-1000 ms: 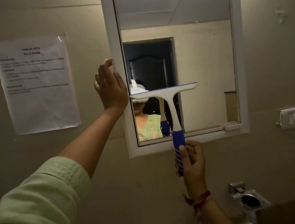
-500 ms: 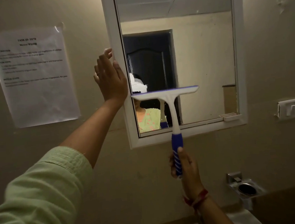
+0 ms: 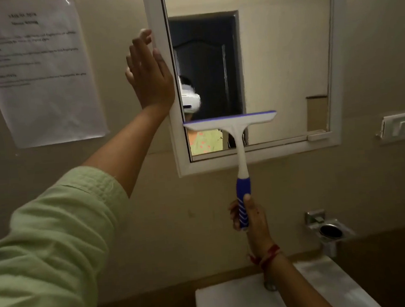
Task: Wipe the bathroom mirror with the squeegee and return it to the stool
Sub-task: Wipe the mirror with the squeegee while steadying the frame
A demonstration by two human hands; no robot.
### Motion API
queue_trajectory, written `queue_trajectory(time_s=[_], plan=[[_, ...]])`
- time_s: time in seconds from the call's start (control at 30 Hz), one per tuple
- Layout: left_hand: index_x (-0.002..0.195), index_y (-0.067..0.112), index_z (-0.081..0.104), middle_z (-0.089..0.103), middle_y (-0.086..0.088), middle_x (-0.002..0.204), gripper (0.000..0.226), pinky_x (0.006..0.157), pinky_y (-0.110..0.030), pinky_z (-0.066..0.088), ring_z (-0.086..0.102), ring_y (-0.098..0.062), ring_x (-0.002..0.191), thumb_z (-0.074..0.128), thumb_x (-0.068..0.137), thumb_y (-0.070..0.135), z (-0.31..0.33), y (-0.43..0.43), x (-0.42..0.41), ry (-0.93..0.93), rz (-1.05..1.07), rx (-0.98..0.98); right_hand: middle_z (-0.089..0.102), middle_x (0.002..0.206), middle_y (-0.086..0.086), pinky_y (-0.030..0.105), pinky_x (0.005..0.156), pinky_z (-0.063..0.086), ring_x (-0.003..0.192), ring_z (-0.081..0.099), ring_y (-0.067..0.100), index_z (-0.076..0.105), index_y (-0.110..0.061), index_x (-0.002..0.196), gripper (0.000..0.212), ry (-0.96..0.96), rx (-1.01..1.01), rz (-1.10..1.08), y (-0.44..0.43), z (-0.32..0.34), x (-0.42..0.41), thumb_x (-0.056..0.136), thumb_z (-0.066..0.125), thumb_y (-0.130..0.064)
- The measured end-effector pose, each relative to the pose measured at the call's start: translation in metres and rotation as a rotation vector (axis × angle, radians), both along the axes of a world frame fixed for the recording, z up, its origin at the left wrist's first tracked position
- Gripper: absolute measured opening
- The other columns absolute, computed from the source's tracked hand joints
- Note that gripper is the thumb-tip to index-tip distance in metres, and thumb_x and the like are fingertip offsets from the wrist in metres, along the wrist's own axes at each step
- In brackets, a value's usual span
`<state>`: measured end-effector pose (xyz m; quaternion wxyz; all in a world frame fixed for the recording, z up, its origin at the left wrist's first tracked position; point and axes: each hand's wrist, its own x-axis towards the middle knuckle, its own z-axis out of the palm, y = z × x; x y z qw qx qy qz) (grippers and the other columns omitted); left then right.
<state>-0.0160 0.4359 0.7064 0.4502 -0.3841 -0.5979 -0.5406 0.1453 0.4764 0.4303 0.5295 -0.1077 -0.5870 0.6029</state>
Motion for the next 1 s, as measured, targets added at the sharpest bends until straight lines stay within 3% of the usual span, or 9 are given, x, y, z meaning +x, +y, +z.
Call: queue_trajectory(time_s=[0.1, 0.33, 0.53, 0.73, 1.0], plan=[[0.141, -0.001, 0.013, 0.022, -0.015, 0.150, 0.052, 0.111, -0.041, 0.009, 0.018, -0.031, 0.139, 0.023, 0.098, 0.025, 0.001, 0.000, -0.001, 0.001, 0.005, -0.004, 0.056, 0.051, -0.004, 0.020, 0.040, 0.039, 0.042, 0.047, 0.009, 0.062, -0.011, 0.066, 0.070, -0.007, -0.040, -0.002, -0.006, -0.023, 0.001, 0.059, 0.056, -0.081], [0.140, -0.004, 0.016, 0.025, -0.014, 0.149, 0.052, 0.111, -0.041, 0.009, 0.021, -0.030, 0.138, 0.023, 0.097, 0.024, 0.001, -0.001, -0.001, 0.026, 0.001, 0.013, 0.056, 0.052, -0.006, 0.018, 0.039, 0.039, 0.042, 0.047, 0.007, 0.062, -0.014, 0.070, 0.068, 0.022, 0.025, -0.042, 0.006, 0.013, -0.001, 0.061, 0.052, -0.080], [0.140, -0.002, 0.017, 0.028, -0.015, 0.148, 0.051, 0.111, -0.043, 0.010, 0.023, -0.030, 0.138, 0.024, 0.097, 0.024, 0.000, -0.002, 0.003, 0.023, -0.035, 0.026, 0.053, 0.046, -0.004, 0.018, 0.038, 0.033, 0.037, 0.042, 0.009, 0.060, -0.001, 0.065, 0.086, -0.028, -0.021, -0.064, -0.003, -0.034, -0.001, 0.056, 0.050, -0.086], [0.140, -0.002, 0.016, 0.027, -0.015, 0.148, 0.052, 0.111, -0.041, 0.011, 0.023, -0.030, 0.138, 0.022, 0.097, 0.026, 0.001, -0.001, 0.001, 0.009, -0.033, 0.024, 0.054, 0.047, -0.005, 0.017, 0.037, 0.034, 0.038, 0.043, 0.007, 0.061, -0.006, 0.066, 0.080, -0.039, 0.000, -0.088, 0.001, -0.011, 0.002, 0.060, 0.047, -0.085], [0.140, -0.003, 0.017, 0.027, -0.018, 0.148, 0.052, 0.111, -0.042, 0.012, 0.021, -0.033, 0.138, 0.023, 0.097, 0.026, 0.002, -0.001, -0.002, 0.007, -0.051, 0.022, 0.054, 0.044, -0.004, 0.017, 0.037, 0.034, 0.035, 0.043, 0.007, 0.060, -0.005, 0.063, 0.085, -0.044, -0.072, -0.066, -0.012, -0.041, -0.005, 0.052, 0.050, -0.088]])
